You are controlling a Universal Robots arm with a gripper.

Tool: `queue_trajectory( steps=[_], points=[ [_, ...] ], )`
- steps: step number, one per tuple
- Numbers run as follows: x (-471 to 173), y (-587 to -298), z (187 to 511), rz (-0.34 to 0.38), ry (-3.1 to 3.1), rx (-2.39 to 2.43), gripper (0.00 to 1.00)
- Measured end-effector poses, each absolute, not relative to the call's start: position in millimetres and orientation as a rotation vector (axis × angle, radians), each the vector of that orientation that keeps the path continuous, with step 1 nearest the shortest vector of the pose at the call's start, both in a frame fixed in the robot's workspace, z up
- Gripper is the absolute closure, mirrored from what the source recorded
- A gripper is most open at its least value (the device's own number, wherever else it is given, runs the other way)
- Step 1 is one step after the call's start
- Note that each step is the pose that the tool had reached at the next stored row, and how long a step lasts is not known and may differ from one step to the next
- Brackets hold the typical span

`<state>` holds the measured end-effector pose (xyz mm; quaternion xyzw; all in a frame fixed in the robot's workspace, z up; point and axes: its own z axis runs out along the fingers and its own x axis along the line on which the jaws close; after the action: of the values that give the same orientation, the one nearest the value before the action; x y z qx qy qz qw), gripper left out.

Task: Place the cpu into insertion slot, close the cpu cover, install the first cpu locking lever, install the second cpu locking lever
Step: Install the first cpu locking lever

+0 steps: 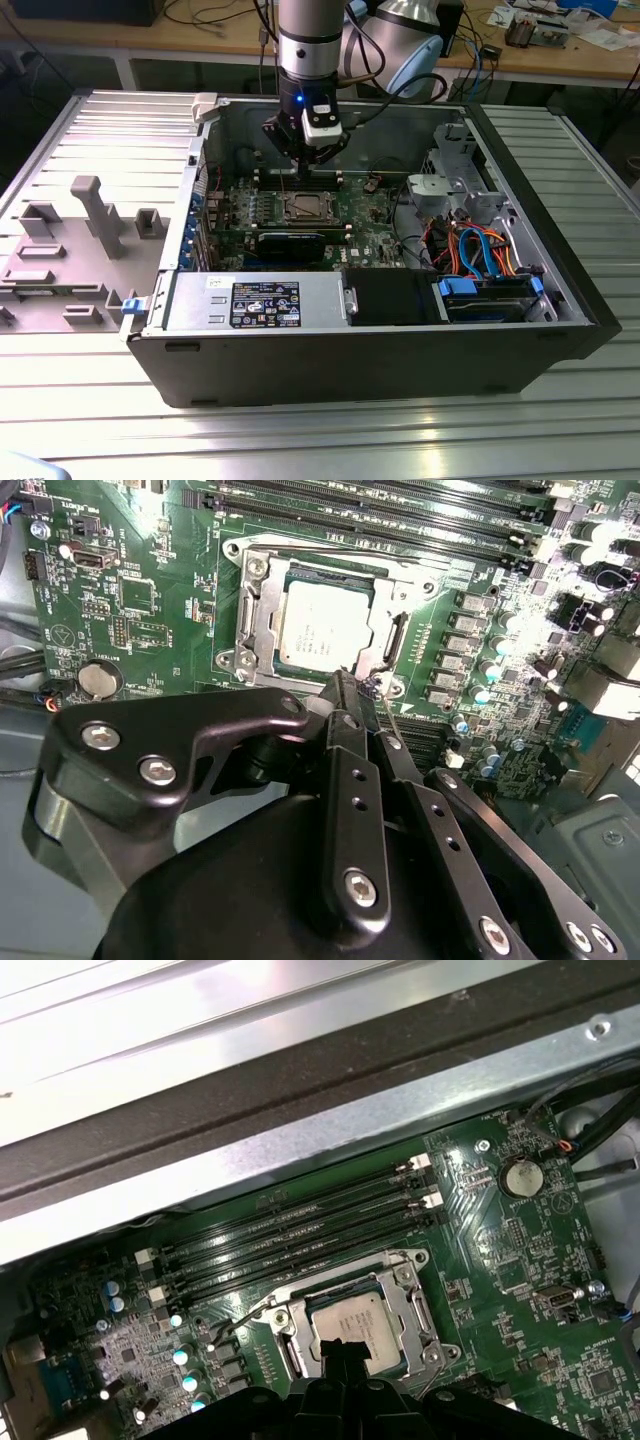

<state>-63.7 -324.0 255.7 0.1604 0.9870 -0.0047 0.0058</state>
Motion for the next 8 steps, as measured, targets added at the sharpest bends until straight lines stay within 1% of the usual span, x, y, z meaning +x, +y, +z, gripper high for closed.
queue_trajectory(
  steps=[8],
  points=[
    [-63.7, -324.0, 255.7, -0.014, 3.093, 0.481, 0.89]
  ],
)
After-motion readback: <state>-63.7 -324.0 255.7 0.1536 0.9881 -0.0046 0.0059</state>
